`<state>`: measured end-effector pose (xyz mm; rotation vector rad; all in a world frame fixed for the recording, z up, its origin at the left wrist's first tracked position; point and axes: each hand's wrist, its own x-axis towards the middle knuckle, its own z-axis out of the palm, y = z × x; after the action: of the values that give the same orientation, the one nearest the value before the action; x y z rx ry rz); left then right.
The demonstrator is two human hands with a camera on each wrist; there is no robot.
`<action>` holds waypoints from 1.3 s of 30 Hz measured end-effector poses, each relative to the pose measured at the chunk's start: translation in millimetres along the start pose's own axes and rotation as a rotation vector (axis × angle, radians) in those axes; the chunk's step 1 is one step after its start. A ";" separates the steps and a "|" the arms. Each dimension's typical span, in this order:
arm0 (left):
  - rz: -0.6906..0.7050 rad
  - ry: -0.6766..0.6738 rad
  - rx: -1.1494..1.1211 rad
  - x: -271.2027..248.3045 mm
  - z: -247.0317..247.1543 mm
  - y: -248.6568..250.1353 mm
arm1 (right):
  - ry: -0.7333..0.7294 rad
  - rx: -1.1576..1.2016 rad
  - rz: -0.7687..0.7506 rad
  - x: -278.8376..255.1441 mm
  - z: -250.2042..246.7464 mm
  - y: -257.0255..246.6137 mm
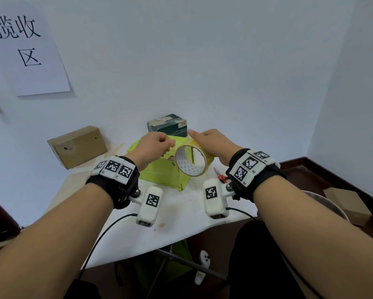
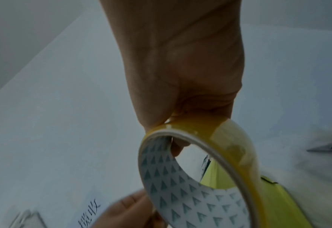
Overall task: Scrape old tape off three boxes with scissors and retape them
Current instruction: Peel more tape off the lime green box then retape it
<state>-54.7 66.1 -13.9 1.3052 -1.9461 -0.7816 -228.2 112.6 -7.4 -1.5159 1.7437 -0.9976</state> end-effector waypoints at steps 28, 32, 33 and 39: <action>0.092 0.166 0.183 19.1 -12.8 -57.9 | 0.035 -0.535 -0.101 37.3 23.2 0.5; 0.079 0.145 0.114 21.5 -9.6 -52.9 | 0.044 -0.606 -0.091 41.2 27.9 -2.0; 0.084 0.149 0.136 22.7 -9.9 -53.3 | 0.036 -0.603 -0.077 41.9 29.1 -1.7; 0.094 0.159 0.276 28.5 -10.8 -63.2 | 0.052 -0.610 -0.003 42.5 36.5 -5.0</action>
<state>-19.9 17.6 -50.7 1.3769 -2.0195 -0.3602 -201.6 65.0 -21.2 -1.8590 2.2097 -0.5220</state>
